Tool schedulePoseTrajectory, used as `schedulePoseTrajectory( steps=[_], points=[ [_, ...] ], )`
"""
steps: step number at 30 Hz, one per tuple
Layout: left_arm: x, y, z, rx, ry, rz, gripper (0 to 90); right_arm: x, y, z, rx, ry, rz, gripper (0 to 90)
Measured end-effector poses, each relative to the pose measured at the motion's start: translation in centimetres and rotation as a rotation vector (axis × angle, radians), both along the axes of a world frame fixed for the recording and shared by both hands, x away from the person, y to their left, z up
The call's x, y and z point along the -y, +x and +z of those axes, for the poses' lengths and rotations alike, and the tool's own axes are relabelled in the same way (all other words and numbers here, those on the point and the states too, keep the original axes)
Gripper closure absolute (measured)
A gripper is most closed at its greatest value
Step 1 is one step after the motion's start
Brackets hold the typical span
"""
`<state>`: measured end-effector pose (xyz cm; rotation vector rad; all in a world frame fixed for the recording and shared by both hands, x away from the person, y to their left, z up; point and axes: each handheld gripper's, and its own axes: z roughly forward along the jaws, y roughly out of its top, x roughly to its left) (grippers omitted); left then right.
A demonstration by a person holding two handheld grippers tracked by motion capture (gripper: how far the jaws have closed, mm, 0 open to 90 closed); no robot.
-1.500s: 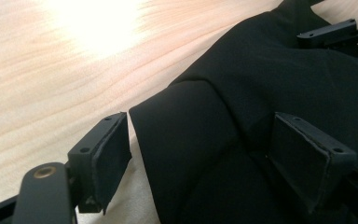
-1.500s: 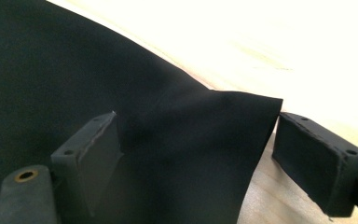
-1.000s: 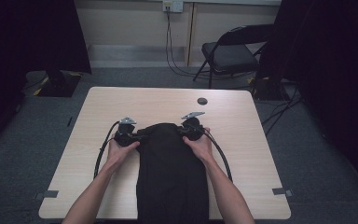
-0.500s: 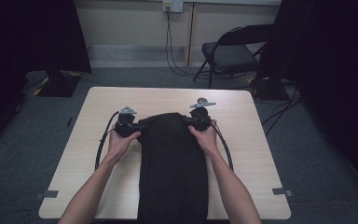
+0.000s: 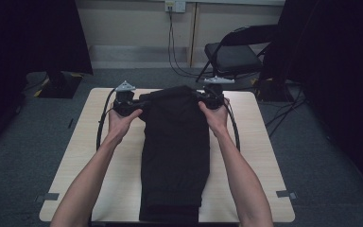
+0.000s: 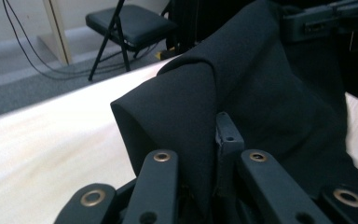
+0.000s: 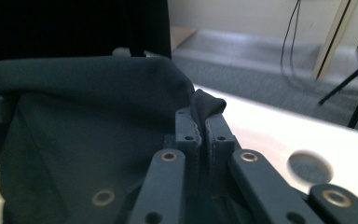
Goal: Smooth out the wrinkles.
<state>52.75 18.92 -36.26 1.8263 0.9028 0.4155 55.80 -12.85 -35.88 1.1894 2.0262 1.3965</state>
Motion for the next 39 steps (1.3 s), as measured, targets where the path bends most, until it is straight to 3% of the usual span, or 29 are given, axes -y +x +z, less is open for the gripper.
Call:
schedulePoseTrajectory(
  steps=[3,5,9,13,14,15,17,18,19,20,21,25,29,32,36,38,39],
  points=[
    [0.0,-0.2,0.9,0.023,-0.009,0.006,81.6,0.1,0.0,1.2,0.023,0.003,0.0,86.2],
    [0.2,-0.6,1.4,0.037,0.009,0.001,81.6,0.1,-0.3,1.9,0.04,0.008,0.001,86.2],
    [0.0,-2.4,1.3,0.059,0.012,-0.037,81.5,0.5,-1.8,1.6,0.05,0.027,0.029,86.1],
    [-0.2,-5.6,0.4,0.068,0.024,-0.089,81.1,1.6,-4.6,0.9,0.048,0.048,0.097,85.9],
    [-0.2,-7.3,-0.2,0.062,0.02,-0.113,80.9,2.1,-6.5,0.7,0.056,0.03,0.13,85.7],
    [-0.2,-7.3,-0.2,0.062,0.02,-0.113,80.7,2.1,-6.5,0.7,0.056,0.03,0.13,85.7],
    [-0.1,-9.0,-0.8,0.07,-0.001,-0.14,80.6,2.5,-8.2,0.5,0.056,0.029,0.152,85.5],
    [-0.2,-10.5,-1.4,0.077,-0.005,-0.156,80.2,3.0,-10.1,0.1,0.053,0.051,0.171,85.3],
    [-0.2,-10.5,-1.4,0.077,-0.005,-0.156,79.9,3.0,-10.1,0.1,0.053,0.051,0.171,85.3],
    [-0.2,-11.8,-2.4,0.052,-0.007,-0.169,79.7,3.2,-11.9,-0.6,0.046,0.049,0.191,85.0],
    [-0.2,-11.8,-2.4,0.052,-0.007,-0.169,79.6,3.2,-11.9,-0.6,0.046,0.049,0.191,85.0],
    [-0.4,-13.9,-4.5,0.021,0.022,-0.203,78.8,3.4,-14.8,-3.1,0.012,0.023,0.218,84.6],
    [-0.7,-15.5,-6.2,-0.035,0.027,-0.233,77.0,4.0,-17.0,-5.4,-0.025,0.021,0.236,83.5],
    [-0.4,-16.9,-6.8,-0.044,0.073,-0.276,73.8,4.2,-18.4,-6.9,-0.041,-0.005,0.241,82.6],
    [-0.8,-18.1,-7.0,-0.057,0.046,-0.294,67.8,4.6,-20.2,-8.3,-0.082,-0.053,0.271,78.2],
    [-1.3,-18.6,-6.8,-0.063,0.006,-0.299,62.0,4.9,-21.2,-8.6,-0.094,-0.064,0.281,75.9],
    [-1.5,-18.9,-6.7,-0.051,0.013,-0.295,60.9,5.1,-21.6,-8.7,-0.095,-0.068,0.285,74.1]
  ],
)
